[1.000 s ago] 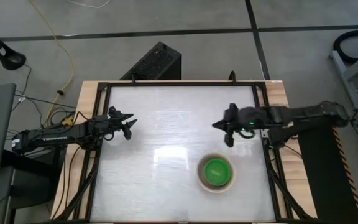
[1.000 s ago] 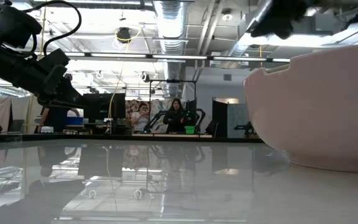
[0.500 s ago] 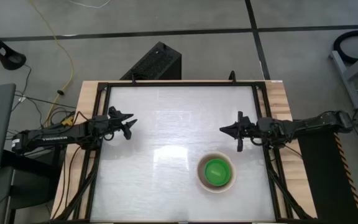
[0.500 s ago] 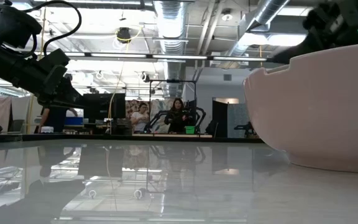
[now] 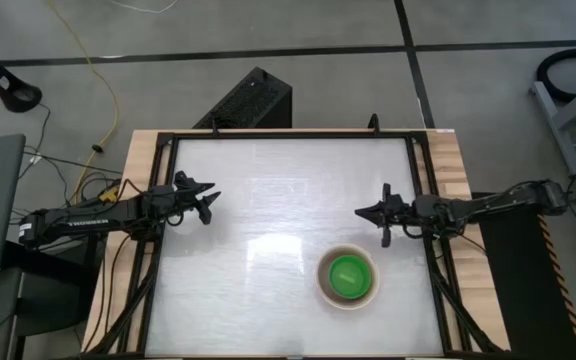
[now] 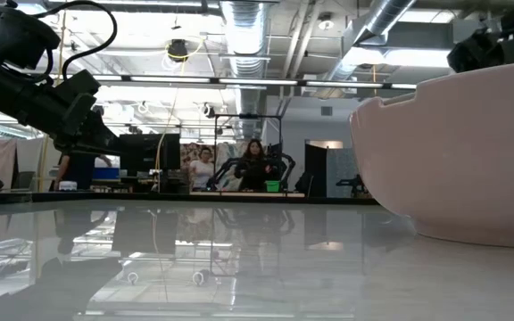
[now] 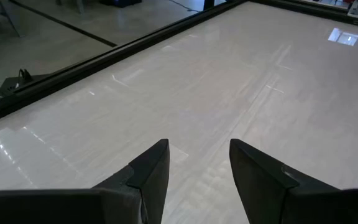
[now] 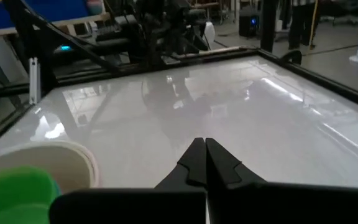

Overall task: Nest bowls inside each other
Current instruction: Return to Home Position

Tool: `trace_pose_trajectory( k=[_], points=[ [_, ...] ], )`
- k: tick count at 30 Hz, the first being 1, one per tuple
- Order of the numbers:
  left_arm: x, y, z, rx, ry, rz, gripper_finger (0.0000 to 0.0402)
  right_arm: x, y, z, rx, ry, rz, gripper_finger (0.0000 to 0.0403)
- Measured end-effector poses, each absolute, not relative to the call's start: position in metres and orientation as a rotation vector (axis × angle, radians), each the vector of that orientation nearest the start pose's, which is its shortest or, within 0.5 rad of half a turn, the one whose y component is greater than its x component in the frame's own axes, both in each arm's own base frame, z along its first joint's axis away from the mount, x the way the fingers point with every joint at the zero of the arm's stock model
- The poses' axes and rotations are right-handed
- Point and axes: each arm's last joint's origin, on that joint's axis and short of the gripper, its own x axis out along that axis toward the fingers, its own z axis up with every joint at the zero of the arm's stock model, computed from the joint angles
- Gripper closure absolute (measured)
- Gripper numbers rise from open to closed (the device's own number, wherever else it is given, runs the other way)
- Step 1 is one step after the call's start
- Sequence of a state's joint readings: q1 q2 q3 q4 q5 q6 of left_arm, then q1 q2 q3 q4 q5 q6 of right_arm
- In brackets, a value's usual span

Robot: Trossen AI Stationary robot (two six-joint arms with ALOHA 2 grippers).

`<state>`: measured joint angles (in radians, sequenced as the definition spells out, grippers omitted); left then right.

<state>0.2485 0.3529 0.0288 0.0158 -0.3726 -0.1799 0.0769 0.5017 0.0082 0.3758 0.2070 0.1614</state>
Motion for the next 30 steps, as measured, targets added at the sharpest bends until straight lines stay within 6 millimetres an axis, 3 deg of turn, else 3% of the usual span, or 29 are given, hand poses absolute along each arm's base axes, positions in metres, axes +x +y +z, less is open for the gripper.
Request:
trace_pose_trajectory(
  k=[8, 13, 30],
  points=[
    [0.108, 0.038, 0.145, -0.153, 0.256, 0.642, 0.0244, 0.128, -0.003, 0.153, 0.084, 0.133, -0.204, 0.0395],
    [0.108, 0.038, 0.145, -0.153, 0.256, 0.642, 0.0244, 0.127, -0.008, 0.148, 0.157, 0.18, -0.25, 0.0388],
    [0.108, 0.038, 0.145, -0.153, 0.257, 0.642, 0.0244, 0.125, -0.008, 0.142, 0.154, 0.24, -0.262, 0.0368]
  ],
)
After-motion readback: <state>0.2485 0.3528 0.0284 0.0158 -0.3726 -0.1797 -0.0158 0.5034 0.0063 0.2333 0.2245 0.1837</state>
